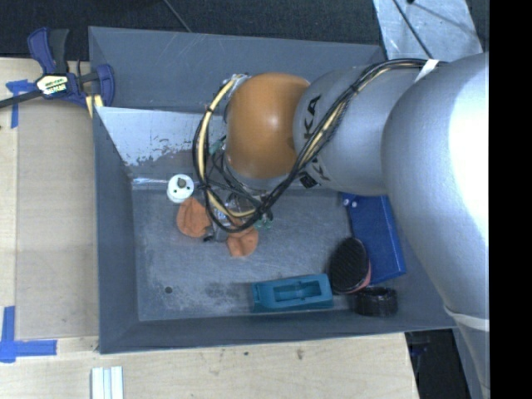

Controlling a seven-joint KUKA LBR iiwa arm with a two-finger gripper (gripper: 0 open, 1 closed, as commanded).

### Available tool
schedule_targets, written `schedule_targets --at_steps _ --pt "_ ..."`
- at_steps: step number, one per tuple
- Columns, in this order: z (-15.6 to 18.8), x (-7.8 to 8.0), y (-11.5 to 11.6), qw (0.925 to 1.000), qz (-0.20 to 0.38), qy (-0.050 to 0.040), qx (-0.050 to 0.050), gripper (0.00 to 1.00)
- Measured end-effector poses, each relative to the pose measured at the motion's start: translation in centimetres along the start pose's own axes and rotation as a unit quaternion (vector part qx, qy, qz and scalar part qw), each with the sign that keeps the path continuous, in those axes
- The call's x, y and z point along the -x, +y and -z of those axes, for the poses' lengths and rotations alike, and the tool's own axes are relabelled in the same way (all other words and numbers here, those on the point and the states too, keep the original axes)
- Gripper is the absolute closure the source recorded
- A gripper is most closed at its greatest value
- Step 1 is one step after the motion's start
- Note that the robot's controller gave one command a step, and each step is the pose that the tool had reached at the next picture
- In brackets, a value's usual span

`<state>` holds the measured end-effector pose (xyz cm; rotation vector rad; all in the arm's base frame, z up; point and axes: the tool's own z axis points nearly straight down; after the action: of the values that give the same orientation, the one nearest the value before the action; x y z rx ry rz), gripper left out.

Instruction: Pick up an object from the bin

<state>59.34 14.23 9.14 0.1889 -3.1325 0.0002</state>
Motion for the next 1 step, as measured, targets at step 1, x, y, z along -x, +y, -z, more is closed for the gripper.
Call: schedule_targets --at_steps 1 --pt "1.63 0.16 0.01 1.0000 0.000 -0.0029 0.000 1.00"
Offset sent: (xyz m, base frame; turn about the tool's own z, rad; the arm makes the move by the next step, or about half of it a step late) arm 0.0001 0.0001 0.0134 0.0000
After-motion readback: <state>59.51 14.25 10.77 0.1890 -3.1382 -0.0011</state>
